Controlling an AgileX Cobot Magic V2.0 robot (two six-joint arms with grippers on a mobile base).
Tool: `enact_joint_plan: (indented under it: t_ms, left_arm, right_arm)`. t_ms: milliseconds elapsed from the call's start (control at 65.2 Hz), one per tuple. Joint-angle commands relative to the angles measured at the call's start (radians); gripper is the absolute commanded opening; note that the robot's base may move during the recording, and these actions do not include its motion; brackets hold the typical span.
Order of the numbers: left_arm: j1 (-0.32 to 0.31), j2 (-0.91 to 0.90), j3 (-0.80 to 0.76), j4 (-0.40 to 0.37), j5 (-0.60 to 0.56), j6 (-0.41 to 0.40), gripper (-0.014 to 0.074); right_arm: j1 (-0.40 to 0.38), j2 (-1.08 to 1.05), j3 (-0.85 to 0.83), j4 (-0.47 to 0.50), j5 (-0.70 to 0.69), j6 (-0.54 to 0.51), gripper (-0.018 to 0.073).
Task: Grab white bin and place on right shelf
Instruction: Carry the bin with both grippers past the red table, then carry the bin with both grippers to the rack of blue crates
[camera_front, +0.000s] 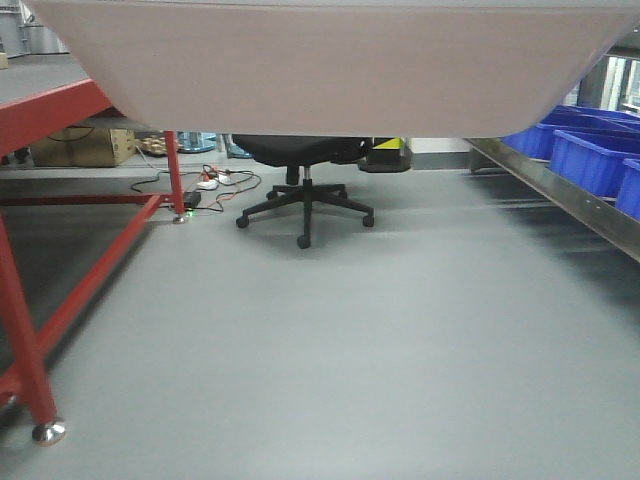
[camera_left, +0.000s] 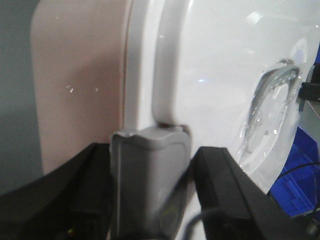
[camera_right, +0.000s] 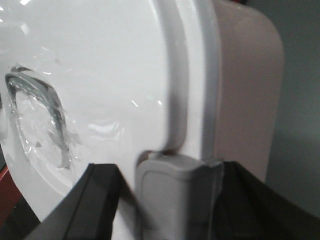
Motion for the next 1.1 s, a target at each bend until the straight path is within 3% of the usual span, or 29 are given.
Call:
enact_joint_plan:
  t_ms: [0,1089]
  left_arm:
    - [-0.023,-0.029,-0.036,-0.160,0.036,0.004,0.0176]
    - [-0.023,-0.029,-0.036,-0.160,0.036,0.004,0.0176]
  right_arm:
    - [0.016,-0.028,-0.039,0.188,0.121,-0.010,0.0328]
    - [0.016,-0.028,-0.039,0.188,0.121,-0.010,0.0328]
